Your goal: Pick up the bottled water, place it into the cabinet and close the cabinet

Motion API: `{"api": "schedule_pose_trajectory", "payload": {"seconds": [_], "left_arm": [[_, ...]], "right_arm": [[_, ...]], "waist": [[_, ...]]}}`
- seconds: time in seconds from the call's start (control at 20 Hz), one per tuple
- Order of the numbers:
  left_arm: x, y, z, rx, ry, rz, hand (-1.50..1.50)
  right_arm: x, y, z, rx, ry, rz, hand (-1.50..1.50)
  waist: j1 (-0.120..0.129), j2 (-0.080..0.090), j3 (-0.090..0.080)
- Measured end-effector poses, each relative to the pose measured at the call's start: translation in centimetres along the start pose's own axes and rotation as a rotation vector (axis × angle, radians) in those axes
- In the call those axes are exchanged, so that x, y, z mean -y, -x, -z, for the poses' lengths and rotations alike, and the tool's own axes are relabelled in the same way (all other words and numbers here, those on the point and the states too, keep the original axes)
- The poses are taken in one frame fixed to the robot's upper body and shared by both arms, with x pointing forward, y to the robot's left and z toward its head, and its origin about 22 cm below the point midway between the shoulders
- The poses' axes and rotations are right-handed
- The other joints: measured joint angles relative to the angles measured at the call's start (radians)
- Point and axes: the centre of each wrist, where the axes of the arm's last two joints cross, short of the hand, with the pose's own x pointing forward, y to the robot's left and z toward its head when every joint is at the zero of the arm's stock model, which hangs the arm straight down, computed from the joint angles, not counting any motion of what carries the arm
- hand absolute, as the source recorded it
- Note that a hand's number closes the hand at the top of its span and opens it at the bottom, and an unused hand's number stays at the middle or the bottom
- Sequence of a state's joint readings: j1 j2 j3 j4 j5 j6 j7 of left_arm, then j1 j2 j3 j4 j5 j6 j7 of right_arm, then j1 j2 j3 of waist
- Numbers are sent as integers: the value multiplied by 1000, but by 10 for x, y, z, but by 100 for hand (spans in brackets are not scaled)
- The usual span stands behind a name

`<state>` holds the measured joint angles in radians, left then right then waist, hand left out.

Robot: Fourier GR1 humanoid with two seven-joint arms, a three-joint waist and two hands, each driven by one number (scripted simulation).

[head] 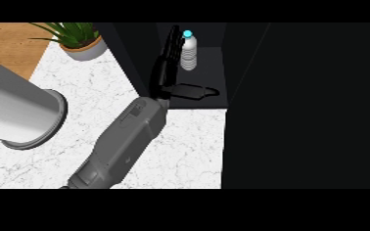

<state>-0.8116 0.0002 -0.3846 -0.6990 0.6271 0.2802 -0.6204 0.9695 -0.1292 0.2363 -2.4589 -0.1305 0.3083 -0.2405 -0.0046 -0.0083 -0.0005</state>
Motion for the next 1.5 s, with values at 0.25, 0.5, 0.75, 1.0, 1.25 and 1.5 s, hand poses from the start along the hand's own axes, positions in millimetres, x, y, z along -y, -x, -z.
{"api": "schedule_pose_trajectory", "payload": {"seconds": [0.25, 0.5, 0.75, 1.0, 1.25, 1.5], "left_arm": [[8, -6, -33, 21, 63, -87, -150], [6, -19, -61, 26, 102, -136, 150], [-7, -27, -101, -3, 120, -165, 150], [-27, -45, -127, -12, 101, -170, -150], [-55, -59, -151, -6, 49, -145, -150], [-86, -75, -170, 8, -7, -145, -150]], "right_arm": [[-3, 0, 0, 1, 7, 2, -150], [-5, 0, 1, -12, -33, -24, -150], [-2, -6, -1, -28, -161, -50, 150], [-4, -8, -1, -75, -307, -37, 150], [-10, -9, -1, -80, -442, 6, 150], [-21, -9, 0, -77, -514, 59, 150]], "waist": [[13, -2, 0], [12, -1, 0], [13, -1, 0], [14, -1, 0], [10, -4, -1], [7, -5, -3]]}}
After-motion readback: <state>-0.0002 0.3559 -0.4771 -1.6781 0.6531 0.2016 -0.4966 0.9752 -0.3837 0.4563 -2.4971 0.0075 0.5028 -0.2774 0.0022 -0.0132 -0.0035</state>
